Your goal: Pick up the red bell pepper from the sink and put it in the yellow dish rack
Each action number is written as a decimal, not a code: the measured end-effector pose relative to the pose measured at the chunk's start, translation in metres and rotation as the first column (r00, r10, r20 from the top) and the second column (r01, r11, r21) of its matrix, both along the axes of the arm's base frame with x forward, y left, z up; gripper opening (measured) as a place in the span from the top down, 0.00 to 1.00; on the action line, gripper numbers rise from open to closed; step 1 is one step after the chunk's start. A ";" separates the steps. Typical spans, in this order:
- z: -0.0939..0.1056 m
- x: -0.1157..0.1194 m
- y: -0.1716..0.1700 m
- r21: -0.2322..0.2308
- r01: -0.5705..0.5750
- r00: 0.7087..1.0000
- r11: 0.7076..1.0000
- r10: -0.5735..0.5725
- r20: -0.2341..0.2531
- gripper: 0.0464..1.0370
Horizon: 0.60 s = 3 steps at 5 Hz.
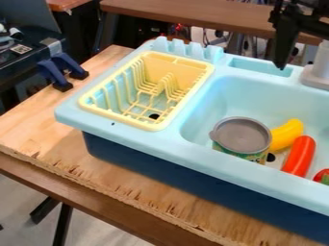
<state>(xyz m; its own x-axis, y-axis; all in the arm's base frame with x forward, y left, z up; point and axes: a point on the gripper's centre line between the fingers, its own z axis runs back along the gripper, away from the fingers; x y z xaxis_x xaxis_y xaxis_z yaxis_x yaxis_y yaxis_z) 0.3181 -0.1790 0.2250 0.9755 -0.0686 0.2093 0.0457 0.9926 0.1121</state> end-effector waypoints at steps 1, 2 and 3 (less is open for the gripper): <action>-0.014 0.001 -0.002 0.020 -0.003 0.999 1.000 0.004 -0.033 0.03; -0.027 0.001 -0.013 0.014 -0.101 0.995 0.995 0.101 0.009 0.03; -0.044 -0.001 -0.025 0.031 -0.124 0.992 0.992 0.123 0.037 0.03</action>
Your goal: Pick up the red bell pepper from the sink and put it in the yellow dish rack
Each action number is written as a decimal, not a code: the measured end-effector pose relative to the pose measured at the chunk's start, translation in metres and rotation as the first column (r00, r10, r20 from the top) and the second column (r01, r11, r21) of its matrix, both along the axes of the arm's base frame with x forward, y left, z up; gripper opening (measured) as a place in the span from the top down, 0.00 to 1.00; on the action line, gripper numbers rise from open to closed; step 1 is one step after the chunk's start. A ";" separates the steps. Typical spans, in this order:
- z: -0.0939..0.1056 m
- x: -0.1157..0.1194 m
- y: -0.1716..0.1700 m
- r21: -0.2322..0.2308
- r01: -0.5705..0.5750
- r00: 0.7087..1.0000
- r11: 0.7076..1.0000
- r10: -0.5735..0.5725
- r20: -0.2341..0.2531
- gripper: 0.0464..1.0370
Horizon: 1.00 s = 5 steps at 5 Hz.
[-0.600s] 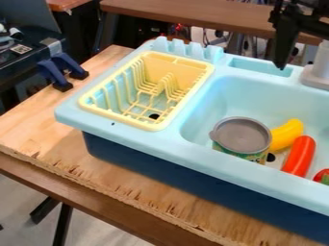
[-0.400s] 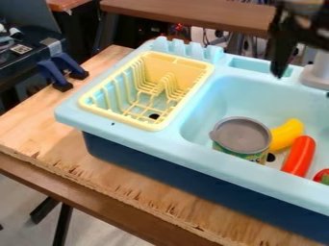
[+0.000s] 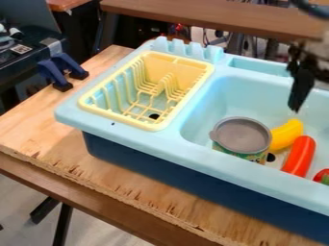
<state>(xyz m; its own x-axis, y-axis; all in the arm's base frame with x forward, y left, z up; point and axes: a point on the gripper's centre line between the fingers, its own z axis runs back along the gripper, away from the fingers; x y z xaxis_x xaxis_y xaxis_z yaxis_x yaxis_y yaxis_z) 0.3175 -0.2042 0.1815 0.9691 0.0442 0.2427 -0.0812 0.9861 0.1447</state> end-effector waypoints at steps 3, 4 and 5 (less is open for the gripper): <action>-0.025 -0.007 -0.009 -0.063 -0.411 0.911 0.909 0.412 0.007 0.03; -0.034 -0.011 -0.017 -0.078 -0.535 0.844 0.841 0.536 -0.010 0.03; -0.039 -0.013 -0.031 -0.114 -0.629 0.776 0.769 0.630 -0.032 0.03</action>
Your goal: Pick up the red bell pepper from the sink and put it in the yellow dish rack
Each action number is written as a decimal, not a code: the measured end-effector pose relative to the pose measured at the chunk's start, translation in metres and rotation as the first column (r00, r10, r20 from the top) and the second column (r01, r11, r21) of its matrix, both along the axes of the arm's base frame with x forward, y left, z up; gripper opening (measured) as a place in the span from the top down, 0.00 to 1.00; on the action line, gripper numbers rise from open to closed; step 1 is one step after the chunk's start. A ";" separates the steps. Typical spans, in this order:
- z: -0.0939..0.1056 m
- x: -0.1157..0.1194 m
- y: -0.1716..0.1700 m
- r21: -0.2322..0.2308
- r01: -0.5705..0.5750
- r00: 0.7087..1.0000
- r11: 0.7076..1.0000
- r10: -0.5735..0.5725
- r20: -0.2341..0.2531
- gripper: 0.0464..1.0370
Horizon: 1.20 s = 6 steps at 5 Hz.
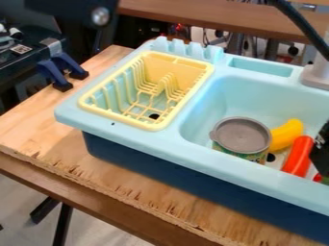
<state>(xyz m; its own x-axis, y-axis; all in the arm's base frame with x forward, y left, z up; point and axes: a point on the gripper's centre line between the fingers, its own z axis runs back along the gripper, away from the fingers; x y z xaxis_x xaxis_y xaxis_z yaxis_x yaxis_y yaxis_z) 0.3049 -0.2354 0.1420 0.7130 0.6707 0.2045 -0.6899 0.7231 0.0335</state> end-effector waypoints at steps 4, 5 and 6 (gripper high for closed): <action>-0.012 0.003 0.008 -0.087 -0.188 0.978 0.978 0.179 -0.106 0.04; -0.012 0.004 0.005 -0.106 -0.200 0.976 0.974 0.188 -0.109 0.04; -0.016 0.005 0.004 -0.111 -0.212 0.973 0.971 0.199 -0.118 0.04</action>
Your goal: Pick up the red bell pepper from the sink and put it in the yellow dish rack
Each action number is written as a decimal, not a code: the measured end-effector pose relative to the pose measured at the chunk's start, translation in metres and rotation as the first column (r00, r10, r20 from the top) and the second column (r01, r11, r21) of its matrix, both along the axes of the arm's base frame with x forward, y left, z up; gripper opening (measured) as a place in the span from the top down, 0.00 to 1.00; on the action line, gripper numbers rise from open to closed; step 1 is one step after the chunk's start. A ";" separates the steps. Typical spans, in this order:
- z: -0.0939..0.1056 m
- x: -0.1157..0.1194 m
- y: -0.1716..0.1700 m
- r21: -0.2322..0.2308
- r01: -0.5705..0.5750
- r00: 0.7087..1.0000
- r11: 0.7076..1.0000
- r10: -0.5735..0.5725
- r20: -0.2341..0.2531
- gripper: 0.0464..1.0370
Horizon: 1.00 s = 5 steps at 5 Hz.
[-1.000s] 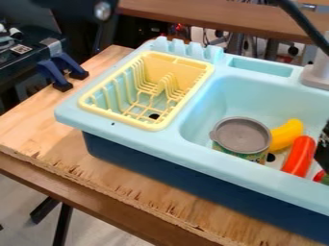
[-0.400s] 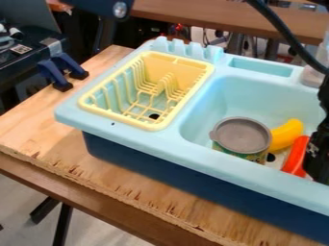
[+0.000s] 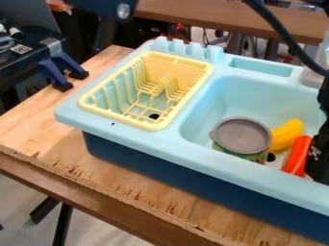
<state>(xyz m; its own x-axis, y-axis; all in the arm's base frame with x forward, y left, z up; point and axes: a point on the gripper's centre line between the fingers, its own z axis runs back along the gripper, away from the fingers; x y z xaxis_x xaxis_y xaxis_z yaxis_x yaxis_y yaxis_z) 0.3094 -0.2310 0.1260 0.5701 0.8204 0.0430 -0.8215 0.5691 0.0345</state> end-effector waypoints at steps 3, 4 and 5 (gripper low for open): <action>-0.036 0.001 0.001 0.035 0.012 0.998 0.999 -0.009 -0.069 0.04; -0.036 0.001 0.001 0.033 0.009 0.998 0.999 -0.007 -0.063 0.08; -0.031 0.002 0.002 0.057 0.021 0.998 0.998 -0.017 -0.058 0.13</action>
